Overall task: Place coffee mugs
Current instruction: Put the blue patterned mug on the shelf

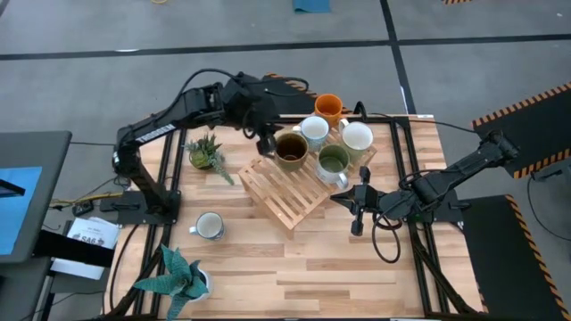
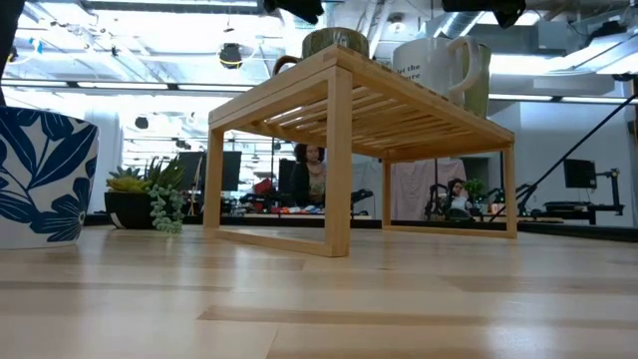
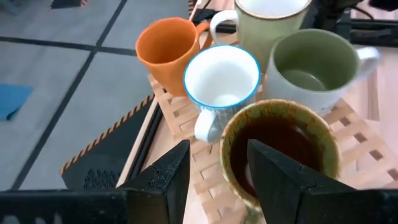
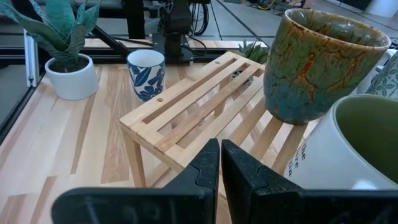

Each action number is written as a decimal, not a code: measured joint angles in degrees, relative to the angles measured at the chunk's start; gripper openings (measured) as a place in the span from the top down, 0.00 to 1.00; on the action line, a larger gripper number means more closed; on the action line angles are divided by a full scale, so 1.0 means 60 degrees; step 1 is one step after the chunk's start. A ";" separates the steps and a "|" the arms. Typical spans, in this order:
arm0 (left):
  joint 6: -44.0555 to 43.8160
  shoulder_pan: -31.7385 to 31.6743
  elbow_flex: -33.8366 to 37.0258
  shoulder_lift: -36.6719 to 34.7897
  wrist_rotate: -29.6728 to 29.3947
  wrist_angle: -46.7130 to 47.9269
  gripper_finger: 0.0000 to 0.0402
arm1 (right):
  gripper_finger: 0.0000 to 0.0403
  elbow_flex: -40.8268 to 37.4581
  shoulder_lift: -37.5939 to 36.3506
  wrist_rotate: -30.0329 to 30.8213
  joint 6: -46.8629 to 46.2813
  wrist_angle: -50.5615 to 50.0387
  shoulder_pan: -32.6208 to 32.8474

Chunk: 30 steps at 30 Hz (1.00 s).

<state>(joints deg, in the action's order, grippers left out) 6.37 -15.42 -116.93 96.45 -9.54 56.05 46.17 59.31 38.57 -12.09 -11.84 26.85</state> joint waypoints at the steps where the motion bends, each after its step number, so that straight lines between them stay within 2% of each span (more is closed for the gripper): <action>1: 0.0016 0.0006 0.0093 -0.0120 0.0036 -0.0025 0.64 | 0.89 0.0000 0.0000 0.0000 -0.0002 -0.0006 0.0000; 4: 0.0083 0.0088 0.0737 -0.0579 0.0341 -0.0297 0.64 | 0.89 0.0000 0.0000 0.0000 -0.0002 -0.0033 0.0000; 7: 0.0081 0.0262 0.2157 -0.1390 0.0481 -0.1501 0.64 | 0.89 0.0000 0.0000 0.0000 -0.0001 -0.0033 0.0000; 16: 0.0292 0.1343 0.8822 -0.5296 0.0796 -0.6925 0.64 | 0.89 0.0000 0.0000 0.0000 0.0002 -0.0033 0.0000; 20: 0.0267 0.2035 1.0948 -0.6736 0.0760 -0.8881 0.64 | 0.89 0.0000 -0.0002 0.0000 0.0002 -0.0029 0.0000; 24: 0.0363 0.2401 1.1940 -0.7687 0.0719 -0.9628 0.64 | 0.89 0.0000 0.0000 0.0000 -0.0002 -0.0025 0.0000; 30: 0.0240 0.2460 1.2102 -0.8159 0.0703 -0.9668 0.64 | 0.89 0.0000 0.0000 0.0000 -0.0018 0.0014 0.0000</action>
<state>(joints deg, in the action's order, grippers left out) 7.80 -0.66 -44.31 47.50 -5.33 -1.96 46.17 59.31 38.57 -12.20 -11.75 26.85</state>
